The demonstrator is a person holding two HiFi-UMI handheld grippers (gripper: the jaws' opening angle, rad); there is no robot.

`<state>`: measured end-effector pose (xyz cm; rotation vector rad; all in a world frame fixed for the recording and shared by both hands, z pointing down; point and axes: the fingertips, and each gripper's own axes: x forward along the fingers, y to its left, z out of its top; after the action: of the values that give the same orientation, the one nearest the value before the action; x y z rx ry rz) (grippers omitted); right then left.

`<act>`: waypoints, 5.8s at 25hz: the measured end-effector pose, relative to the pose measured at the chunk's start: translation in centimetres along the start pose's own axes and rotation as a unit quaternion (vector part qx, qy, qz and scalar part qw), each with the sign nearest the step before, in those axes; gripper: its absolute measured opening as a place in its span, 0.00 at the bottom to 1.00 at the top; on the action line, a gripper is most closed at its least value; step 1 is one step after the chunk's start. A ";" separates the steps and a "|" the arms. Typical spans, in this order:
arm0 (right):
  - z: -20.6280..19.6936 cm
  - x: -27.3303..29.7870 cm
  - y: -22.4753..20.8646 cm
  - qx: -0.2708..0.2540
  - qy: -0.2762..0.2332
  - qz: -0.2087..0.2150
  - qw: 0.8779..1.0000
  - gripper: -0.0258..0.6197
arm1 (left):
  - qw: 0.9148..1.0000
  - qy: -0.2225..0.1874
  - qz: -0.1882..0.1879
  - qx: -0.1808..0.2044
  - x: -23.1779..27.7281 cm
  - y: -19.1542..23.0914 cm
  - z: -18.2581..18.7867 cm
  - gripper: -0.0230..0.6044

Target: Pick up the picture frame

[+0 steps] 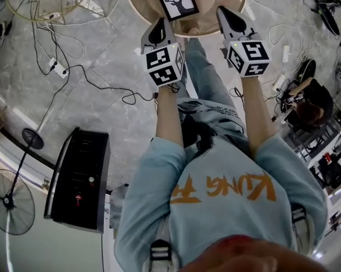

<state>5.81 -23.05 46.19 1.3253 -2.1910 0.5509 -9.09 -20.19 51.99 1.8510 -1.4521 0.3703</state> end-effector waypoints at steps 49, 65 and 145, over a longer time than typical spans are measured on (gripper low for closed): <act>-23.1 21.8 -6.5 0.056 0.133 0.093 0.985 0.06 | 0.993 0.113 0.040 -0.016 22.5 6.4 -17.2 0.07; -22.8 25.8 -7.5 0.055 0.150 0.096 0.982 0.25 | 0.986 0.146 0.084 -0.007 25.4 8.5 -16.4 0.22; 12.8 -0.3 1.3 0.105 -0.118 0.041 0.987 0.14 | 0.992 -0.109 0.054 0.011 -6.0 -2.4 15.6 0.16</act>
<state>1.99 -29.74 35.93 1.4797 -2.4431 0.7028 -12.13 -26.64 36.64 1.8809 -1.7075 0.2420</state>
